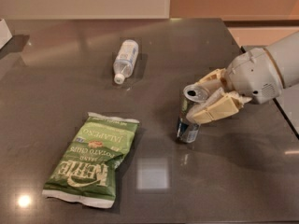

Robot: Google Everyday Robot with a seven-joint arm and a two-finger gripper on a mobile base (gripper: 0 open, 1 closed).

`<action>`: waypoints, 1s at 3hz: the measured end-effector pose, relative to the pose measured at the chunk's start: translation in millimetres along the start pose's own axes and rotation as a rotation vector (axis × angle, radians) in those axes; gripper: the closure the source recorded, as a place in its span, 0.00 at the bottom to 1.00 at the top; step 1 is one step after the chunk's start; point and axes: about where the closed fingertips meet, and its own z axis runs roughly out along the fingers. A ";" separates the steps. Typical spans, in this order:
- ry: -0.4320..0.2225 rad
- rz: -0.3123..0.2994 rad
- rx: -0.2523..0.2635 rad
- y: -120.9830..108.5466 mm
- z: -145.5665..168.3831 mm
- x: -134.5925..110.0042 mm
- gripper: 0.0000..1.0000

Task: Move redbull can near green jalapeno chip bag

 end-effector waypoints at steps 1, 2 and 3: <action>-0.020 -0.018 -0.055 3.8 26.1 -15.4 1.00; -0.032 -0.040 -0.102 9.0 49.1 -27.8 1.00; -0.037 -0.061 -0.133 12.5 66.1 -36.1 1.00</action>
Offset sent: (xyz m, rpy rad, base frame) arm -0.0100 0.0846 -0.0142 0.0478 0.0450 0.1645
